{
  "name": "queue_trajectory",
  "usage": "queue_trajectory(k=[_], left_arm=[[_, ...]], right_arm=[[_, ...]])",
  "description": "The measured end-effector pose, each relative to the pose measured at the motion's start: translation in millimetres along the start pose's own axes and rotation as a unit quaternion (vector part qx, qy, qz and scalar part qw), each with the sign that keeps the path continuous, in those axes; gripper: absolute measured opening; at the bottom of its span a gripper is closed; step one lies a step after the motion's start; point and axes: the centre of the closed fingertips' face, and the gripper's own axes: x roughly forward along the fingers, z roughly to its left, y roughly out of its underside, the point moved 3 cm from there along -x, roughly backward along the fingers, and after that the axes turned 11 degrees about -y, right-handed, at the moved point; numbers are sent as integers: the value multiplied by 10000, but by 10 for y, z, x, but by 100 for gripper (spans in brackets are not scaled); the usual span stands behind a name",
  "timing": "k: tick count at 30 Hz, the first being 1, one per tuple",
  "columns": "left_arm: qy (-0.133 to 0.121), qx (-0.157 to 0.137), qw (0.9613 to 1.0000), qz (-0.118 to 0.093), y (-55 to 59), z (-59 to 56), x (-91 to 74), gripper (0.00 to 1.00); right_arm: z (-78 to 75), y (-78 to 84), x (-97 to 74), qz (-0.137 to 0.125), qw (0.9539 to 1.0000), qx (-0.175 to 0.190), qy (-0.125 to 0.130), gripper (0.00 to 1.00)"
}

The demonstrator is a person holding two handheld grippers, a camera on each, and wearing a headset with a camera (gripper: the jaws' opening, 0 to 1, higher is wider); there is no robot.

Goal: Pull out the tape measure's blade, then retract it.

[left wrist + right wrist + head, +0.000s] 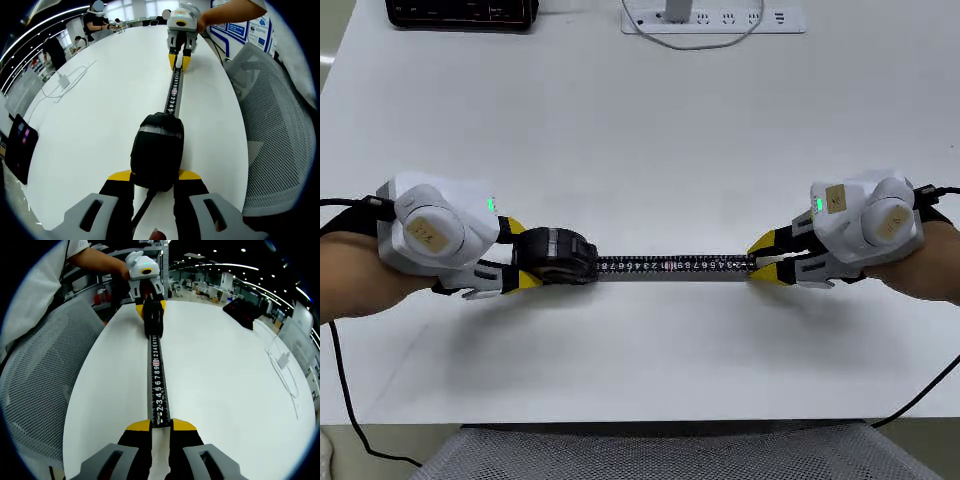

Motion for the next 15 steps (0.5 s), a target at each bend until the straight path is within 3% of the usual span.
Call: queue_trajectory(k=[15], left_arm=[[-16,-4,10000,32,-1,-6,-2,25]], right_arm=[[34,99,-88,67,10000,40,-13,8]])
